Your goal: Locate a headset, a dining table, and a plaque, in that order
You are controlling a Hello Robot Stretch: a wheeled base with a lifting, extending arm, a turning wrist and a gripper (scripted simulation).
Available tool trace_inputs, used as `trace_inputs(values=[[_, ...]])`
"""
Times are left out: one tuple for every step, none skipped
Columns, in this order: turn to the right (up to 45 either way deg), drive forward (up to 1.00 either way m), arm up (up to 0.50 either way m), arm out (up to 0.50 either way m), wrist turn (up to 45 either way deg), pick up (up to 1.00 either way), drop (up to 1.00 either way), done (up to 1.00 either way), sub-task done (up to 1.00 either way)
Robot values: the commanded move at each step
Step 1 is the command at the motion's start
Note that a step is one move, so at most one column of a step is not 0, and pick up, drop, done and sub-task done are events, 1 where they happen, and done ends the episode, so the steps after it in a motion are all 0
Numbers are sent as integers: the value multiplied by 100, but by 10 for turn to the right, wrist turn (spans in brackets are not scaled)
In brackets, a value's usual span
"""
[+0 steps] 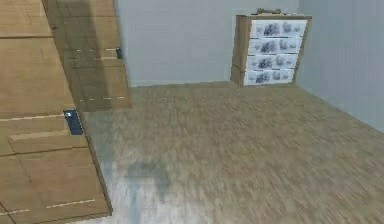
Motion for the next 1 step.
trace_inputs(values=[[0, 90, 0, 0, 0, 0, 0, 0, 0]])
